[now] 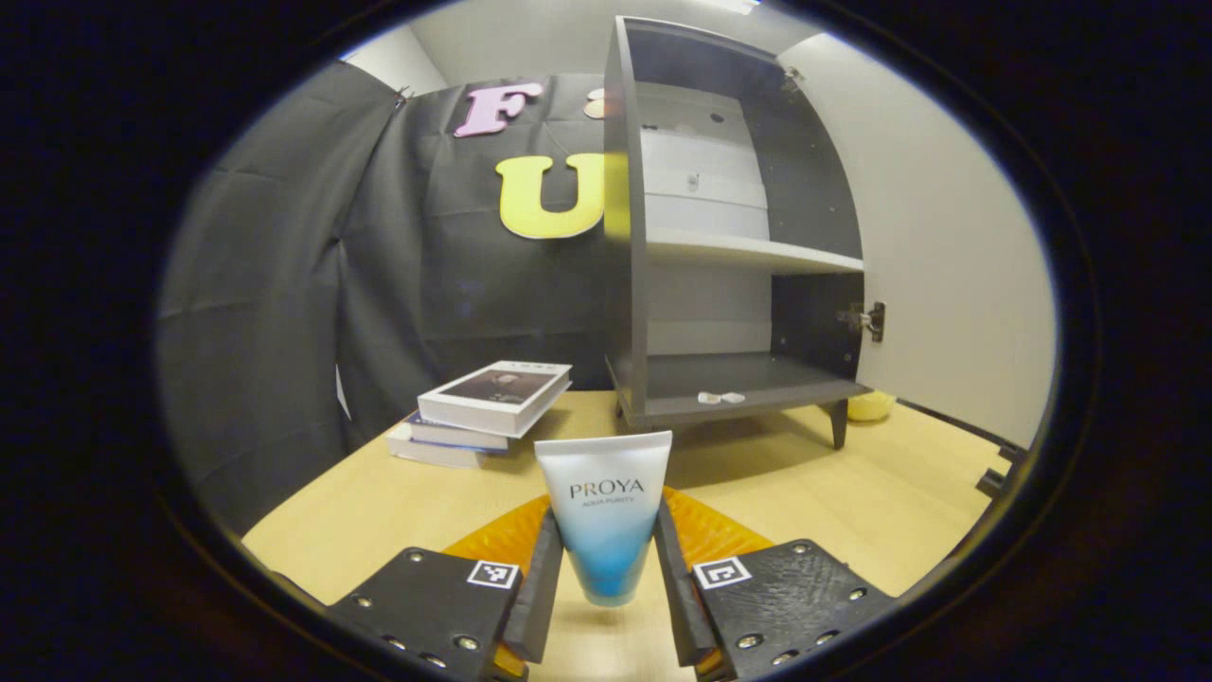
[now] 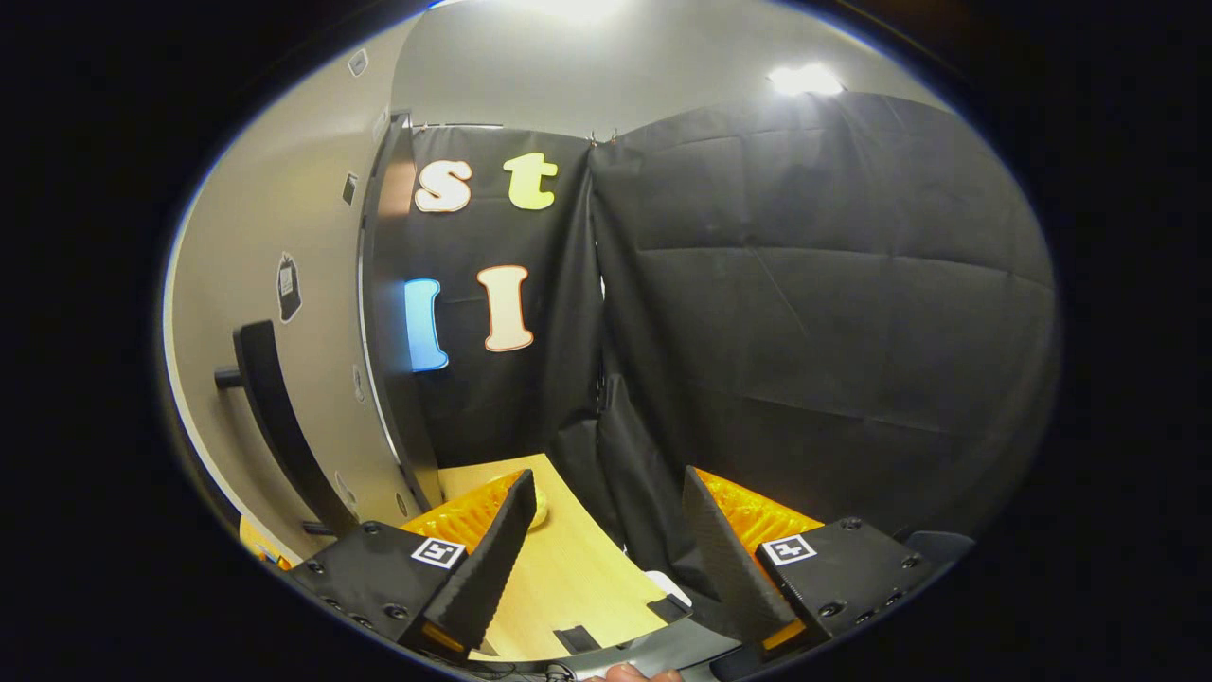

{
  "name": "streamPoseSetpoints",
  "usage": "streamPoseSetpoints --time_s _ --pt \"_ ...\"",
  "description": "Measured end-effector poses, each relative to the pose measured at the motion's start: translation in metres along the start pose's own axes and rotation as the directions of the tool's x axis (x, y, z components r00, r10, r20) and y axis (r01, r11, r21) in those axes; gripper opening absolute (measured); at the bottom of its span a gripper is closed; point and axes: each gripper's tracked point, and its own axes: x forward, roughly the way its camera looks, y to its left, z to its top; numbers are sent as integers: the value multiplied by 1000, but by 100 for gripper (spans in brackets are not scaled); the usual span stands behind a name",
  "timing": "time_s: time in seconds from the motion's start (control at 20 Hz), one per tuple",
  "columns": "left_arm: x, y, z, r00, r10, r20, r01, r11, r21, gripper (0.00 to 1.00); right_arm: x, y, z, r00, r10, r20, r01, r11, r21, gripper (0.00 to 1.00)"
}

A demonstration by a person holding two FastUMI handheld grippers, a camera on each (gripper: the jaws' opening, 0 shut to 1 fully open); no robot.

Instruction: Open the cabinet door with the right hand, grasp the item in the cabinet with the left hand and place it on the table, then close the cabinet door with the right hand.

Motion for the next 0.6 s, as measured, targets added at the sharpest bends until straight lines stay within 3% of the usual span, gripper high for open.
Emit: streamPoseSetpoints --time_s 0.05,0.2,0.25,0.3,0.45,0.5,0.6 --pt "0 -1 -10 1000 -4 -12 4 1000 5 52 0 -1 -5 1000 1 -9 -1 1000 9 92" --pt "-7 -4 -31 1000 -10 -16 10 1000 8 53 4 -9 -14 1000 -12 -27 14 998 63 93" --pt "-8 -5 -37 1000 -13 -18 13 1000 5 53 4 -11 -17 999 -18 -35 20 997 77 98" --pt "-10 -6 -42 1000 -16 -20 16 1000 4 53 5 -14 -20 999 -21 -45 25 996 88 92" --pt "-15 -7 -59 999 -20 -27 21 1000 14 53 3 -22 -33 997 -22 -78 32 991 127 92" --pt "-17 -7 -62 1000 -12 -28 13 1000 16 53 3 -24 -36 996 -22 -86 33 991 133 98" --pt "-25 -9 -62 1000 -11 -11 11 1000 23 53 0 -30 -42 995 -32 -99 45 991 123 98"
